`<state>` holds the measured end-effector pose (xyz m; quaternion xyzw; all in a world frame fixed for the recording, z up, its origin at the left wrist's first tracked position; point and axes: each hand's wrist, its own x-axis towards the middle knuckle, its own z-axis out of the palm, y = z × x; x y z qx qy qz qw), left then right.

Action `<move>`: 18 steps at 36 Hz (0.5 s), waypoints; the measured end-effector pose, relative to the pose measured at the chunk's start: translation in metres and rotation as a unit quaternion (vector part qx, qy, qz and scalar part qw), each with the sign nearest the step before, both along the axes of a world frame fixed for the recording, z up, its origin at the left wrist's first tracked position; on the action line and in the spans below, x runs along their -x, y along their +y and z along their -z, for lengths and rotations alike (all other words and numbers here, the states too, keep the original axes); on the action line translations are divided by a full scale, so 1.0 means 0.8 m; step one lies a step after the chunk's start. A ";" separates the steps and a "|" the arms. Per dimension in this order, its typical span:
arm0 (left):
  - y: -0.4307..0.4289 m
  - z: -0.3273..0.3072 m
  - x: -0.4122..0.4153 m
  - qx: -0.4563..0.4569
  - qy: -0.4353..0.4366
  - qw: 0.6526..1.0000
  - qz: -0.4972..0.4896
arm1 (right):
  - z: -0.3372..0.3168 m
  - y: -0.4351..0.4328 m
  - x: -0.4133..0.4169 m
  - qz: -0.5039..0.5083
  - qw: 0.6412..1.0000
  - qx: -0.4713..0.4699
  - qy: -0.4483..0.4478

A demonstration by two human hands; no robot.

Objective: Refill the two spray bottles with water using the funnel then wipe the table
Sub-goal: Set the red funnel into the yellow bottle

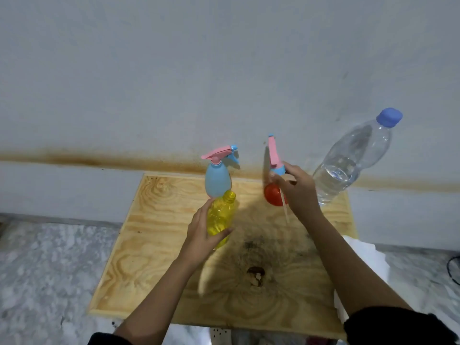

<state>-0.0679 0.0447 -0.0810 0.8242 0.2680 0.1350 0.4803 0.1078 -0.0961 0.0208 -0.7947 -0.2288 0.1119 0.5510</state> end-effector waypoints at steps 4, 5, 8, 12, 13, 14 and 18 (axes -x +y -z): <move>0.000 0.010 0.005 -0.032 -0.004 0.999 -0.011 | 0.071 -0.010 0.012 0.001 0.994 0.111 -0.018; 0.000 0.013 0.005 -0.042 -0.001 0.999 -0.015 | 0.086 -0.012 0.015 -0.002 0.992 0.123 -0.022; -0.003 0.019 0.006 -0.056 0.017 0.998 -0.017 | 0.123 -0.015 0.026 -0.019 0.984 0.176 -0.018; -0.009 0.026 0.001 -0.014 0.031 0.999 -0.031 | 0.159 -0.014 0.036 -0.043 0.964 0.264 -0.007; -0.010 0.028 -0.001 -0.001 0.029 0.999 -0.038 | 0.168 -0.013 0.038 -0.051 0.961 0.272 -0.008; -0.011 0.030 -0.002 0.014 0.027 0.998 -0.046 | 0.178 -0.013 0.039 -0.060 0.957 0.285 -0.008; -0.010 0.038 -0.005 0.057 0.008 0.997 -0.048 | 0.201 -0.009 0.043 -0.080 0.934 0.344 -0.057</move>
